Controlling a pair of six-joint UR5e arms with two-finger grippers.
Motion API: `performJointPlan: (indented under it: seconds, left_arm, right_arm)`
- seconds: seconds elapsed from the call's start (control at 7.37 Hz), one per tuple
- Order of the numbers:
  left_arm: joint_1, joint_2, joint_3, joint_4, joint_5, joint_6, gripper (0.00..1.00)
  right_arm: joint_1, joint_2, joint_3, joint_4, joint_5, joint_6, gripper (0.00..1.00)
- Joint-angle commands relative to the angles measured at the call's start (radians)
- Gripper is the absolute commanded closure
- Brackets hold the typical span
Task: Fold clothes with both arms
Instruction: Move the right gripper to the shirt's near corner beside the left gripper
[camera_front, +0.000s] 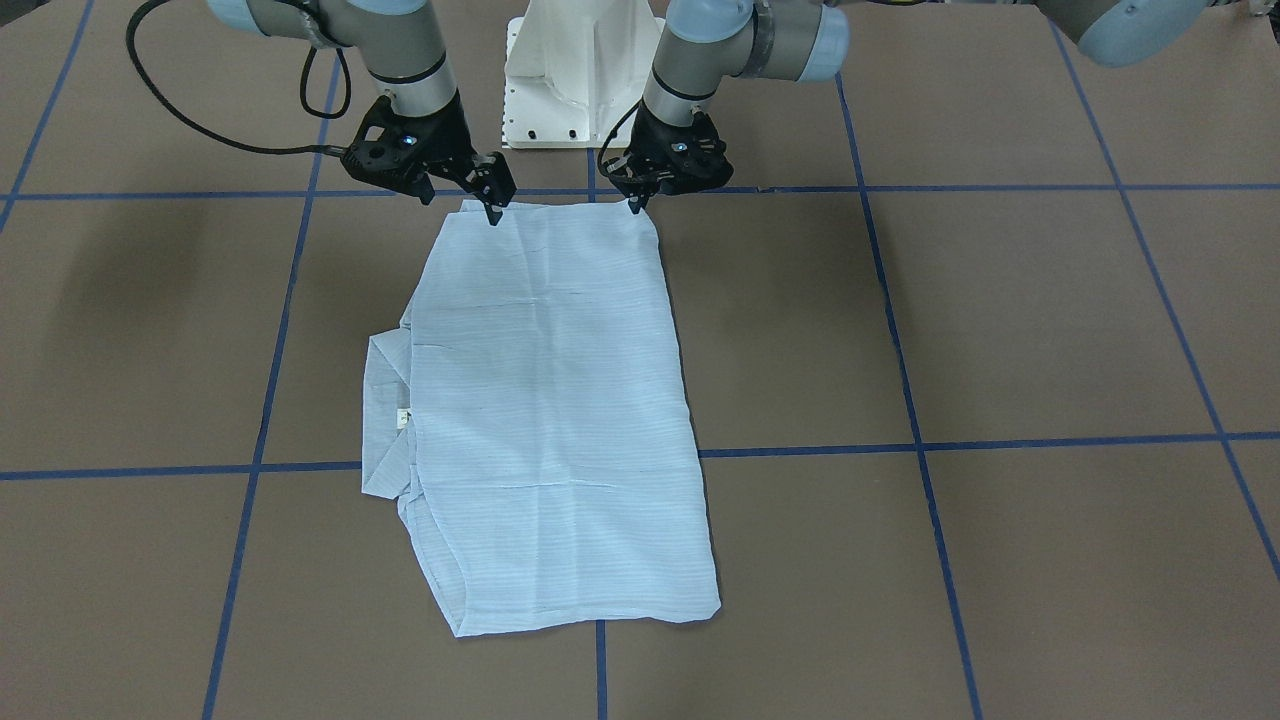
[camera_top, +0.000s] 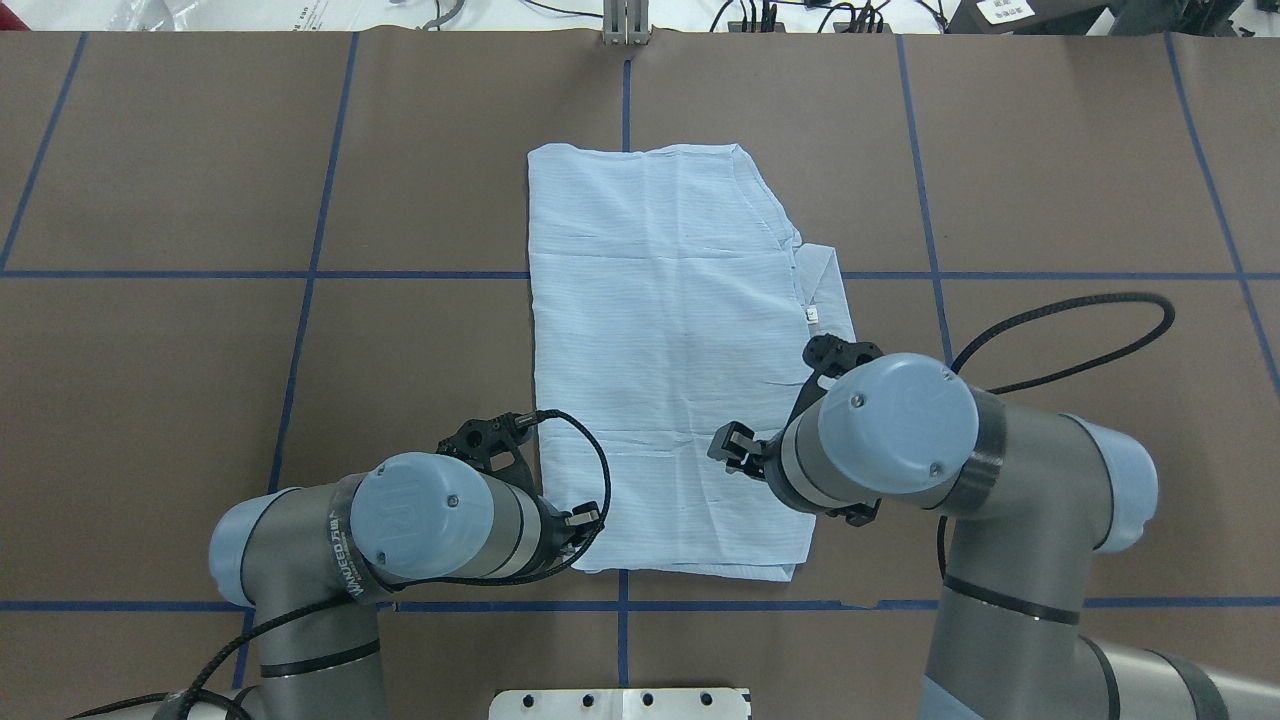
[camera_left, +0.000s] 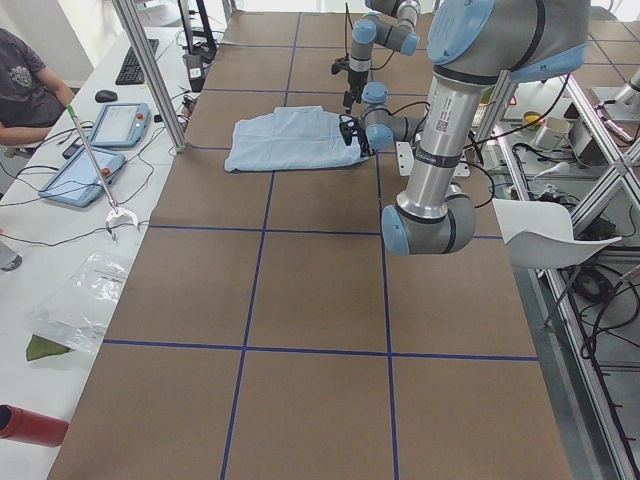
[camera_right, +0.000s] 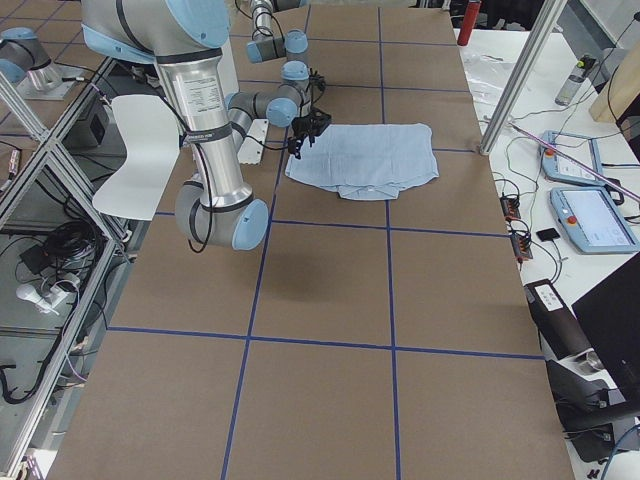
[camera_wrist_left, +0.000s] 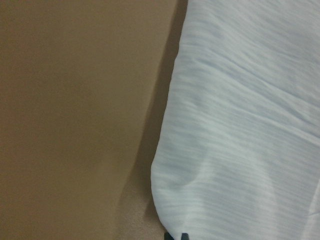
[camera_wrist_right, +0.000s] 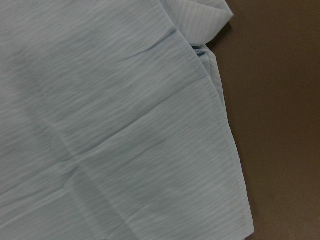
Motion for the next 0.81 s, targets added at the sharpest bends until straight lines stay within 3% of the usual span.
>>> performJointPlan:
  seconds: [0.0,0.68]
  left_arm:
    - [0.000,0.000,0.005,0.000,0.000,0.005,1.00]
    - [0.001,0.000,0.008,0.000,0.000,0.005,1.00]
  right_arm:
    - [-0.015,0.001,-0.035,0.001,-0.005,0.149,0.00]
    - [-0.063,0.021,-0.135,0.001,-0.005,0.181,0.00]
